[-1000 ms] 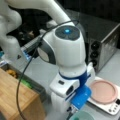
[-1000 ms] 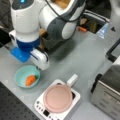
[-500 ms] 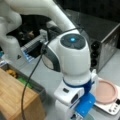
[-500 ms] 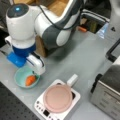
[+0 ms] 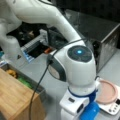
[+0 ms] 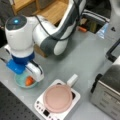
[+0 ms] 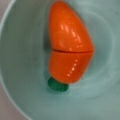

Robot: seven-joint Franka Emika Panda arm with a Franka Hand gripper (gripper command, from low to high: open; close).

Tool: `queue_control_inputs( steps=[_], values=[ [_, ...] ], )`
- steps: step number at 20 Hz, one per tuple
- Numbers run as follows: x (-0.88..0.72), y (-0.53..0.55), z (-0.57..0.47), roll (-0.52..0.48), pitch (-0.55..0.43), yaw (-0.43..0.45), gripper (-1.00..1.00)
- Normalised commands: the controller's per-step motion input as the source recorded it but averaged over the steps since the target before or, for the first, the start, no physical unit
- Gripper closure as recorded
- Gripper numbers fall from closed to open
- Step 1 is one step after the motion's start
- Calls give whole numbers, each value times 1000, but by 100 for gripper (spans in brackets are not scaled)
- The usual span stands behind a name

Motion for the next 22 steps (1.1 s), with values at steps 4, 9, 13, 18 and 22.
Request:
queue_control_inputs(
  steps=[4, 9, 13, 18, 22],
  values=[
    [321, -138, 106, 108, 138, 89, -100],
    [282, -163, 62, 182, 116, 121, -100],
    [297, -218, 37, 219, 128, 46, -100],
    [337, -275, 52, 196, 109, 18, -100],
    [330, -267, 86, 197, 89, 34, -100]
  ],
)
